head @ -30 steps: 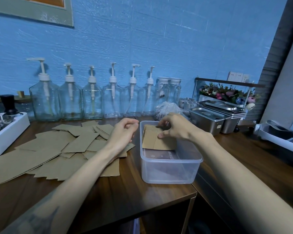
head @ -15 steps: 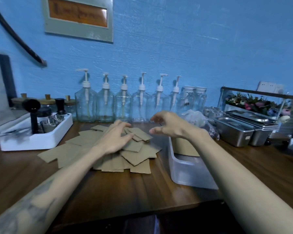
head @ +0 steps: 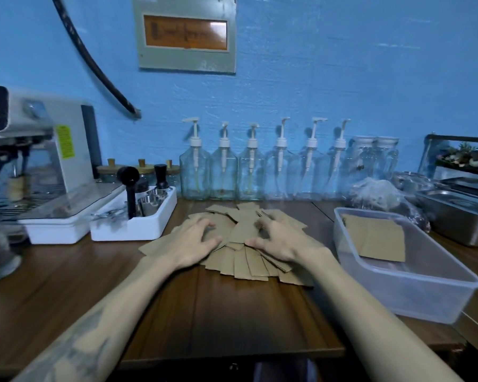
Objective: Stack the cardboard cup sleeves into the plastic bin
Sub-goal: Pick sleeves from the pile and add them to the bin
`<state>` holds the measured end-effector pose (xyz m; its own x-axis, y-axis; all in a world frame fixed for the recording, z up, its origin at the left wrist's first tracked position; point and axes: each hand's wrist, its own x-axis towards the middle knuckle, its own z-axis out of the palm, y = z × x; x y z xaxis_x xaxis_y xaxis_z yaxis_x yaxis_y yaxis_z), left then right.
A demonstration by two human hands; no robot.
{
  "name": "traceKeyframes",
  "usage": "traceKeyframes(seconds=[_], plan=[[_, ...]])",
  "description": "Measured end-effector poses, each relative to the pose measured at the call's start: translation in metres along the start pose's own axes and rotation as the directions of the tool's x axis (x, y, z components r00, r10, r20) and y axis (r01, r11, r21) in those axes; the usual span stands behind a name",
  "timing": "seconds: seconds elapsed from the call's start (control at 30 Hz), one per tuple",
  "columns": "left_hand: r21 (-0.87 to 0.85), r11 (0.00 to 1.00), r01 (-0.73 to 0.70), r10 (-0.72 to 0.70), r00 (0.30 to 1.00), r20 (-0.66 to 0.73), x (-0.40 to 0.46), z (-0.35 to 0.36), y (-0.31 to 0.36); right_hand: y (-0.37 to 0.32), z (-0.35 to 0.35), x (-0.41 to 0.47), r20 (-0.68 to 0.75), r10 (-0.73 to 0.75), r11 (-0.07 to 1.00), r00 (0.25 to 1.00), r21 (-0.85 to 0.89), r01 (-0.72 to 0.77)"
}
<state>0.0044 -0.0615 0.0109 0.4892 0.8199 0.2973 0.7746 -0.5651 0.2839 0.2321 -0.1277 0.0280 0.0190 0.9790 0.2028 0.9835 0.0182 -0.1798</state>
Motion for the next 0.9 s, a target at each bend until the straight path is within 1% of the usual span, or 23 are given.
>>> traceKeyframes(seconds=[0.13, 0.2, 0.27, 0.37, 0.43, 0.5, 0.6, 0.7, 0.77, 0.8, 0.83, 0.9], plan=[[-0.045, 0.999, -0.010, 0.009, 1.000, -0.016, 0.006, 0.006, -0.004, -0.001, 0.005, 0.015, -0.020, -0.004, 0.994, 1.000, 0.112, 0.006], [-0.060, 0.998, -0.008, 0.008, 1.000, -0.010, 0.010, 0.008, -0.005, 0.001, 0.007, 0.023, -0.010, -0.009, 0.993, 1.000, 0.116, 0.010], [-0.030, 1.000, -0.009, 0.009, 1.000, 0.018, 0.012, 0.010, -0.006, 0.003, 0.010, 0.028, 0.008, -0.002, 0.991, 1.000, 0.134, 0.001], [0.009, 0.999, -0.031, 0.030, 0.999, 0.025, 0.013, 0.014, -0.008, 0.003, 0.013, 0.031, 0.013, 0.025, 0.972, 1.000, 0.235, -0.028], [0.003, 0.999, -0.051, 0.051, 0.999, 0.013, 0.013, 0.015, -0.007, 0.003, 0.013, 0.033, -0.044, 0.016, 0.968, 0.999, 0.251, -0.004], [-0.023, 0.997, -0.070, 0.070, 0.997, -0.013, 0.014, 0.016, -0.005, 0.002, 0.011, 0.035, -0.128, -0.016, 0.957, 0.992, 0.286, 0.052], [-0.117, 0.989, -0.086, 0.077, 0.994, -0.074, 0.014, 0.015, -0.002, -0.004, 0.007, 0.034, -0.201, -0.034, 0.865, 0.979, 0.484, 0.129], [-0.305, 0.950, -0.067, 0.025, 0.990, -0.139, 0.016, 0.016, 0.002, -0.015, 0.004, 0.030, -0.219, -0.022, 0.716, 0.976, 0.677, 0.168], [-0.436, 0.898, -0.049, -0.032, 0.984, -0.176, 0.017, 0.015, 0.005, -0.020, 0.004, 0.028, -0.179, -0.012, 0.565, 0.984, 0.810, 0.154], [-0.485, 0.874, -0.045, -0.057, 0.979, -0.195, 0.018, 0.014, 0.006, -0.022, 0.005, 0.027, -0.140, 0.006, 0.493, 0.990, 0.862, 0.118], [-0.520, 0.854, -0.039, -0.084, 0.974, -0.212, 0.019, 0.012, 0.006, -0.024, 0.006, 0.027, -0.094, 0.024, 0.448, 0.995, 0.891, 0.073], [-0.563, 0.826, -0.019, -0.136, 0.963, -0.232, 0.019, 0.009, 0.005, -0.027, 0.007, 0.024, -0.020, 0.031, 0.462, 0.999, 0.887, 0.003]])
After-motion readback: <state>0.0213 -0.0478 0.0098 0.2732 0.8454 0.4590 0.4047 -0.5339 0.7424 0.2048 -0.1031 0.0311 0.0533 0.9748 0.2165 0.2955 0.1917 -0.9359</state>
